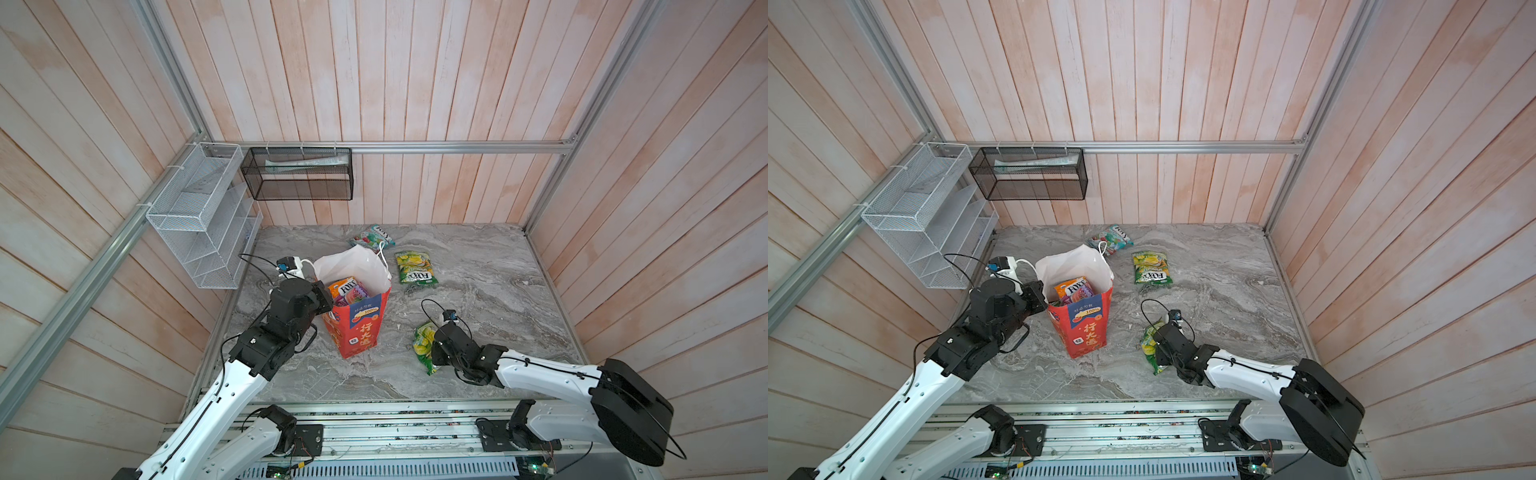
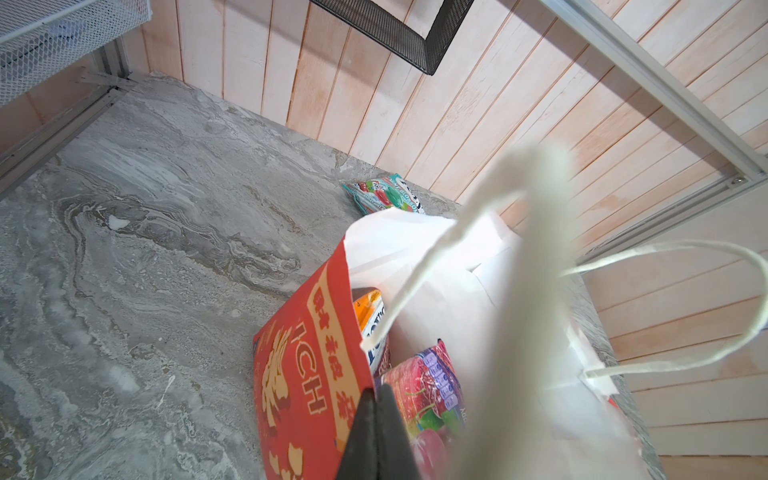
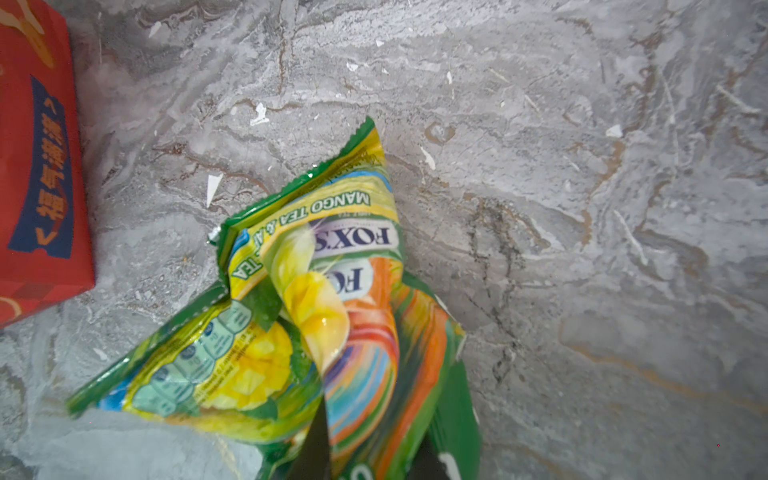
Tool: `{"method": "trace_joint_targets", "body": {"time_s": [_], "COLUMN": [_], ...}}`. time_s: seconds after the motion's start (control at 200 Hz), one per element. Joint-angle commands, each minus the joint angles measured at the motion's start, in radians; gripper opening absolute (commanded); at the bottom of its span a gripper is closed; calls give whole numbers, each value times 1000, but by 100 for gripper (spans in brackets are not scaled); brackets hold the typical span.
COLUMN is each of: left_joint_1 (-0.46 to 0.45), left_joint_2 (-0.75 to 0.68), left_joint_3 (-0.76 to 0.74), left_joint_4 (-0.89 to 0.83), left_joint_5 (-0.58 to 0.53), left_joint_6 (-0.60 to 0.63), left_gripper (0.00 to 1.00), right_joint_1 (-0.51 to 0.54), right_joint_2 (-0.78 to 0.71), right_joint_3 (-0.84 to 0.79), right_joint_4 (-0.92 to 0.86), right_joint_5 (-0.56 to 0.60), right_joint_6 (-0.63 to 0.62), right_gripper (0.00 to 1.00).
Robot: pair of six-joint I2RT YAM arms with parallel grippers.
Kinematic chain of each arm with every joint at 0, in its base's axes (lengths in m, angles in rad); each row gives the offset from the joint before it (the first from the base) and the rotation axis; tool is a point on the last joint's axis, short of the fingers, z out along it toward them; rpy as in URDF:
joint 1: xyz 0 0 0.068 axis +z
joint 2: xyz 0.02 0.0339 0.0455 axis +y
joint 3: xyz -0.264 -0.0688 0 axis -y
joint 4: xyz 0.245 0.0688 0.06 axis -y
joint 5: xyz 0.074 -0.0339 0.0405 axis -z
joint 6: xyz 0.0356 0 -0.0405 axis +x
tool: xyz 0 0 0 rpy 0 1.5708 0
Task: Place the snacks into the paper bag
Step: 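Grasp the green Mango Tea packet with the right gripper and lift it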
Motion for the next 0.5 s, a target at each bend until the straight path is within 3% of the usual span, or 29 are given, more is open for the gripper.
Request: {"method": "trace_joint_targets", "body": {"time_s": [0.0,0.495], "left_joint_1": [1,1], "left_joint_2": [-14,-4], "left_joint_3": [1,7], "left_joint_4": [39,41], "left_joint_5": [29,66], "left_joint_6": [9,2], "left_gripper": [0,0], "right_joint_1": [6,6], "right_joint_2": [-36,-221], "right_joint_3": [-22,-69], "right_joint_4": [-43,-10], "right_joint_5": [-15,-78], "right_joint_6": [-15,-34], "right_gripper": [15,14]}}
